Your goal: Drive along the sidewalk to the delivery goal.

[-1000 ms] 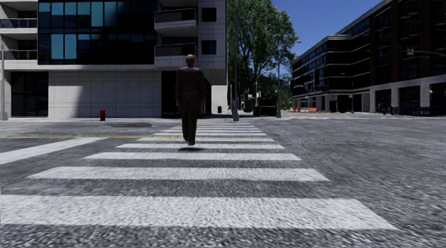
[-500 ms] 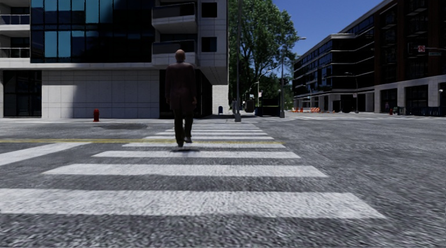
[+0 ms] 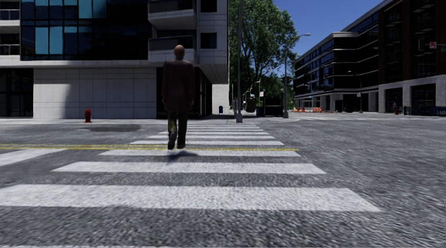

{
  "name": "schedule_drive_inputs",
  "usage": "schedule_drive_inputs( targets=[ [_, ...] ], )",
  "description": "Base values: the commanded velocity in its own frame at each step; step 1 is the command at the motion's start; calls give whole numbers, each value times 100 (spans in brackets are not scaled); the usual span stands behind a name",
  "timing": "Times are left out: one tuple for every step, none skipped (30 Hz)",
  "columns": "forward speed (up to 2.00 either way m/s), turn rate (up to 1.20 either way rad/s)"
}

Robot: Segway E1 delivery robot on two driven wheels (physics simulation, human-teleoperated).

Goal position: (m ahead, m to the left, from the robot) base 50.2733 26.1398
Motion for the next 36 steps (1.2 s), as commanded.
schedule_drive_inputs(
  targets=[
    [179, 0],
    [179, 0],
    [179, 0],
    [179, 0],
    [179, 0],
    [179, 0],
    [179, 0],
    [179, 0],
    [179, 0],
    [179, 0],
    [179, 0],
    [179, 0],
    [179, 0],
    [179, 0],
    [179, 0],
    [179, 0],
    [179, 0],
    [179, 0],
    [179, 0],
    [179, 0],
    [179, 0],
    [179, 0],
    [179, 0],
    [179, 0],
    [179, 0],
    [178, 0],
    [178, 0],
    [177, 0],
    [174, 0],
    [174, 0],
    [174, 0],
    [174, 0],
    [174, 0],
    [174, 0],
    [174, 0],
    [174, 0]
  ],
)
